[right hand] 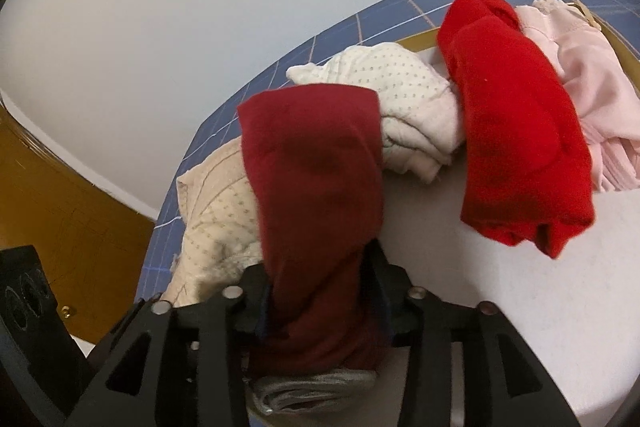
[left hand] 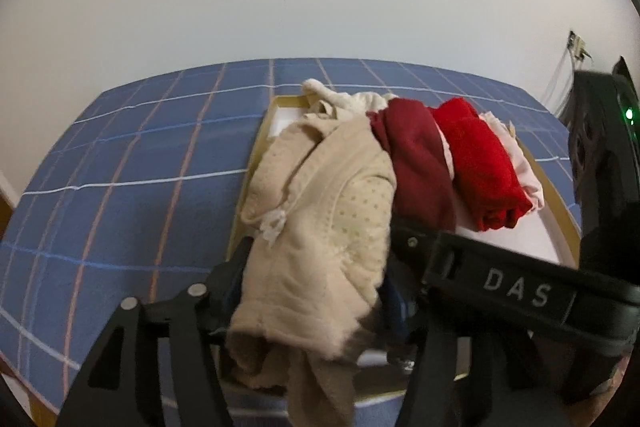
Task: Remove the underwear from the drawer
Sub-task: 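Carry both items up into the tray and open both tools, then move both open tools back down into the drawer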
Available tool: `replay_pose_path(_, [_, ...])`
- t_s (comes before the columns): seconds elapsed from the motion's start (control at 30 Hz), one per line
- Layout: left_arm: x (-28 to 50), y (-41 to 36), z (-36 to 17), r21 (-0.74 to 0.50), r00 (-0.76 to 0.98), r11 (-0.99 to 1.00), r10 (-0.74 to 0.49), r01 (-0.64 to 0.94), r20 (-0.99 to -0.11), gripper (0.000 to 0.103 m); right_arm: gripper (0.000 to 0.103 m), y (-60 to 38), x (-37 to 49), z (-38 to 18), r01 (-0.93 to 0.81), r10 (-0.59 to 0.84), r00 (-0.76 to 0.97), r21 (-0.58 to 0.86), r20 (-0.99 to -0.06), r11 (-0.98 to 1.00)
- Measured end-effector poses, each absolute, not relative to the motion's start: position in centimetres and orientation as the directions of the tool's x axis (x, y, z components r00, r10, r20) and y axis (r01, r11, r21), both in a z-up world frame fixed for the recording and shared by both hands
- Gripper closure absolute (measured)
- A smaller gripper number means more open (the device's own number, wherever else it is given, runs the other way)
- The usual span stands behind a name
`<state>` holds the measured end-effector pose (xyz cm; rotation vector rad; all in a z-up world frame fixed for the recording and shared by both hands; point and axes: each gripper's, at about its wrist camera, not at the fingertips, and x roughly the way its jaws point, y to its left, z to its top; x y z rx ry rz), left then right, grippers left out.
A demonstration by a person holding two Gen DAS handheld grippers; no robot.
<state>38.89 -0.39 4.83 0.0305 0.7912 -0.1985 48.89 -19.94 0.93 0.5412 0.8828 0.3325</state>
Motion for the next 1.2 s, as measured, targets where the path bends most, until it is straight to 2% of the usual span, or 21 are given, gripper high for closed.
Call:
replay_pose_path(0.1, [37.2, -0.1, 6.1, -0.011, 0.726, 0.990, -0.113, 0.143, -0.679, 0.006, 0.048, -21.6, 46.3, 2.1, -0.078, 0.542, 0.601, 0.632, -0.587, 0.771])
replay_pose_path(0.17, [35.7, 0.3, 7.0, -0.014, 0.752, 0.992, -0.106, 0.128, -0.650, 0.001, 0.037, -22.2, 44.6, 3.3, -0.121, 0.551, 0.638, 0.637, -0.538, 0.761])
replay_pose_path(0.33, [32.9, 0.4, 8.0, -0.041, 0.764, 0.993, -0.111, 0.111, -0.636, 0.001, 0.035, -23.4, 40.8, 5.0, -0.139, 0.538, 0.684, 0.636, -0.493, 0.759])
replay_pose_path(0.73, [26.8, -3.8, 7.7, 0.046, 0.781, 0.984, -0.105, 0.169, -0.616, 0.000, 0.035, -26.7, 35.2, 5.3, -0.149, 0.502, 0.708, 0.590, -0.497, 0.794])
replay_pose_path(1.2, [21.9, -6.9, 4.8, 0.103, 0.748, 0.965, -0.117, 0.241, -0.654, 0.000, 0.035, -30.7, 28.7, 3.8, -0.156, 0.446, 0.715, 0.499, -0.538, 0.852])
